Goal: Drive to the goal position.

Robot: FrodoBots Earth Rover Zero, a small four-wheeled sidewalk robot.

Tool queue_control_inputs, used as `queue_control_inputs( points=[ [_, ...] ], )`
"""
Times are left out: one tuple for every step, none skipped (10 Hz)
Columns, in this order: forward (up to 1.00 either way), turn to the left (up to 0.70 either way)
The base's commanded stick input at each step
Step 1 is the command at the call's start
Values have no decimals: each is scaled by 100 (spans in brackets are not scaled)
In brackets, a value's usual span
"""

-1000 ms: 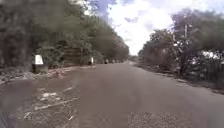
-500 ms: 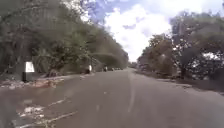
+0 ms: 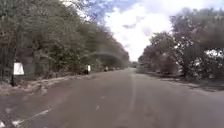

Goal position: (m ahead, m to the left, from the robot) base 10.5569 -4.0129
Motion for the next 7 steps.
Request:
queue_control_inputs(
  points=[
    [70,0],
    [70,0],
    [70,0],
    [70,0],
    [70,0],
    [70,0],
    [70,0]
  ],
)
